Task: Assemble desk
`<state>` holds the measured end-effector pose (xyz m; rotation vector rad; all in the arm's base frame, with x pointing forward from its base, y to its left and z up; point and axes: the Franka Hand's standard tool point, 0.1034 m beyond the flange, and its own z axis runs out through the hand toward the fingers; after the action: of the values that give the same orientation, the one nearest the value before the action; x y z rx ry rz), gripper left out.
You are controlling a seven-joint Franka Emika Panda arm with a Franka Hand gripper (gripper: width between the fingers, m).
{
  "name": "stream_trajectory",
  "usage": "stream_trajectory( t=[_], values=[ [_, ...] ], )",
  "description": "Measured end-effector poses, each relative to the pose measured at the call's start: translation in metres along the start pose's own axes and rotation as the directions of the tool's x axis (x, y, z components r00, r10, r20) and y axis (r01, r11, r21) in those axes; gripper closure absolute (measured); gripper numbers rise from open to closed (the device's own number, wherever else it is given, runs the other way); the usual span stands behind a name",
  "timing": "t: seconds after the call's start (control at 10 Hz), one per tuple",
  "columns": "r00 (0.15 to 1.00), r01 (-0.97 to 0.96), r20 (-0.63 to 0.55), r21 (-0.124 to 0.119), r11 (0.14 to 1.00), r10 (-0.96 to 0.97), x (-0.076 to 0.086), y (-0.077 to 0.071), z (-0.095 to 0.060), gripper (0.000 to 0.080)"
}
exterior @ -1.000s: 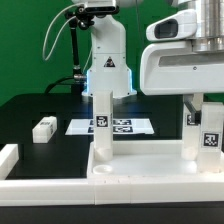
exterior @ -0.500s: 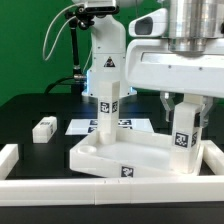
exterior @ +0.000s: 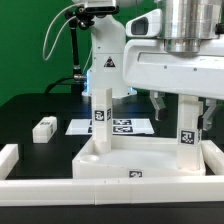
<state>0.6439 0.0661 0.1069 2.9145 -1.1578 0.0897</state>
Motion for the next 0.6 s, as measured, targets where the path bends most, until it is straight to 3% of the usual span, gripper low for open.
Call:
stream_trajectory(
  t=[0.1,0.3,0.4,0.6],
  values=[
    [1.0,0.004,0.0,0.015,1.0,-0.004,0.006,0.002,-0.02,0.0167],
    [0.998,0.056,-0.014,0.054,0.997,-0.055,0.027,0.017,-0.063,0.0155],
    [0.999,0.044,-0.03,0.064,0.997,-0.042,0.038,0.022,-0.072,0.015],
    [0.998,0.05,-0.027,0.059,0.997,-0.049,0.034,0.021,-0.067,0.015]
  ],
)
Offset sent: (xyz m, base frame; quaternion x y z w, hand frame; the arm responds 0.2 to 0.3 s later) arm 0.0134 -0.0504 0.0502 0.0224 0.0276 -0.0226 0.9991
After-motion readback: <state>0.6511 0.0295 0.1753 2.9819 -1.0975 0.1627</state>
